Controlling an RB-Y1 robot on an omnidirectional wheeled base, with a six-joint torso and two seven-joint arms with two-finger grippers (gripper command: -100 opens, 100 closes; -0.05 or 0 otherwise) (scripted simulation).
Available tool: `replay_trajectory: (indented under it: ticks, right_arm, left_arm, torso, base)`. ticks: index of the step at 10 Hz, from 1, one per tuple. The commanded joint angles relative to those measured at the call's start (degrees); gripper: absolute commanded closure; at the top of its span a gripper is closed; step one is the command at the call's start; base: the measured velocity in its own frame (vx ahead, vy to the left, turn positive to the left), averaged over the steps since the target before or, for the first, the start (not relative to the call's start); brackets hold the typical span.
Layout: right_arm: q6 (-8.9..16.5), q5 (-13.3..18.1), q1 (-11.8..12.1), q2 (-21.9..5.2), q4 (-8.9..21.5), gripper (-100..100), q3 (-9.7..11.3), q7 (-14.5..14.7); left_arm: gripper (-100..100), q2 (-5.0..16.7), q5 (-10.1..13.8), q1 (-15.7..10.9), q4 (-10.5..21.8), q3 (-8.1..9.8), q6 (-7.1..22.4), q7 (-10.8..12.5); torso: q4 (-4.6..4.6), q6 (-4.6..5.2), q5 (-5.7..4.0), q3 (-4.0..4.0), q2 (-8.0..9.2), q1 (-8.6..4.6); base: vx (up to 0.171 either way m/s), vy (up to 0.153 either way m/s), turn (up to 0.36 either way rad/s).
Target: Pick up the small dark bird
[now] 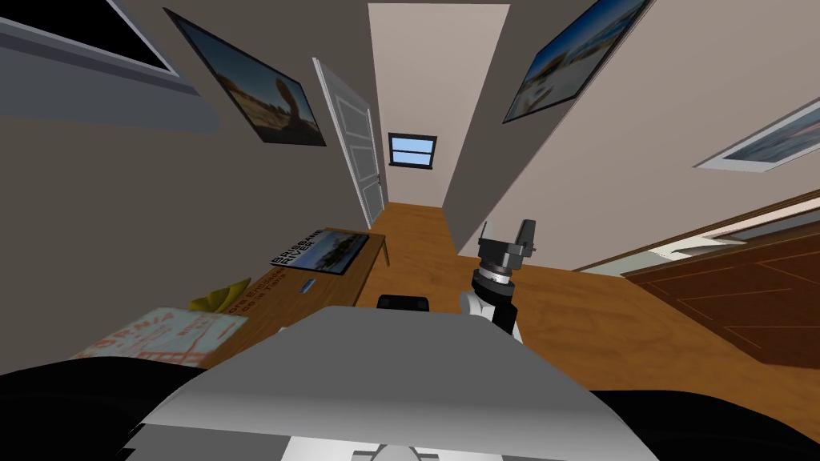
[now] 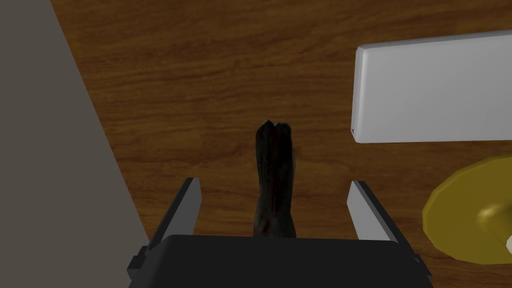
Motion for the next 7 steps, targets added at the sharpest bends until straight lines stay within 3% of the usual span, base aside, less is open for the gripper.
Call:
replay_trajectory:
  ticks: [1,2,7]
  right_arm:
    - [0.0,0.0,0.0,0.0,0.0,0,0.0,0.0]
    - [0.0,0.0,0.0,0.0,0.0,0,0.0,0.0]
    - [0.0,0.0,0.0,0.0,0.0,0,0.0,0.0]
  left_arm:
    - [-100,-0.1,0.2,-0.4,1.0,0.24,-0.3,-1.6]
    - [-100,-2.0,2.0,-2.5,3.8,2.42,-2.0,-4.1]
    - [-100,-2.0,2.0,-2.5,7.1,2.42,-2.0,-8.6]
  torso:
    - [0.0,0.0,0.0,0.0,0.0,0.0]
    - [0.01,0.0,0.0,0.03,0.06,0.0]
    - [0.01,0.05,0.02,-0.01,-0.02,0.07]
  base:
    - [-0.007,-0.002,-0.002]
    - [0.04,0.005,0.109]
    - [0.022,0.003,0.009]
